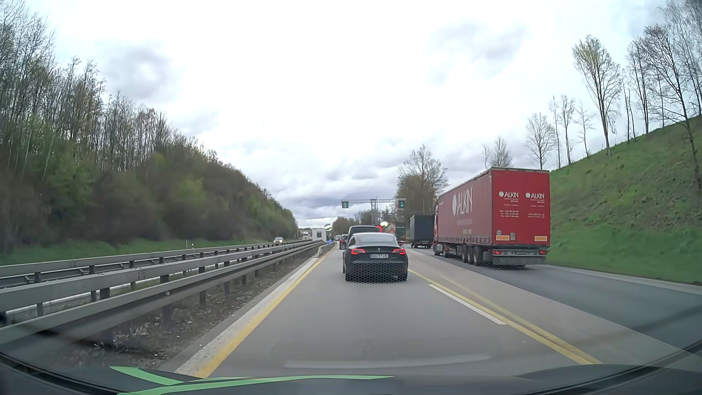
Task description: Follow the waypoints while adhering to traffic rules and regulations
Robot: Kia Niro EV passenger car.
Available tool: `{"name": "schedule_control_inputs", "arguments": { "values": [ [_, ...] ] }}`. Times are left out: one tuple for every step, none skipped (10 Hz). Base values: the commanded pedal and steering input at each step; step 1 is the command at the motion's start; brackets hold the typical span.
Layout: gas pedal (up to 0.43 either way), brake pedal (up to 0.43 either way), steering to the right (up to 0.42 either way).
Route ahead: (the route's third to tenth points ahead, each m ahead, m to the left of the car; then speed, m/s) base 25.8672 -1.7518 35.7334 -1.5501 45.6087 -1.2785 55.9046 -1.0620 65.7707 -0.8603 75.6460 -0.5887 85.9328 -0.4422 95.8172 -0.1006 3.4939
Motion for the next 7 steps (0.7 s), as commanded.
{"name": "schedule_control_inputs", "arguments": {
  "values": [
    [0.067, 0.000, 0.000],
    [0.067, 0.000, 0.000],
    [0.067, 0.000, 0.000],
    [0.067, 0.000, 0.000],
    [0.067, 0.000, 0.000],
    [0.067, 0.000, 0.000],
    [0.067, 0.000, 0.000]
  ]
}}
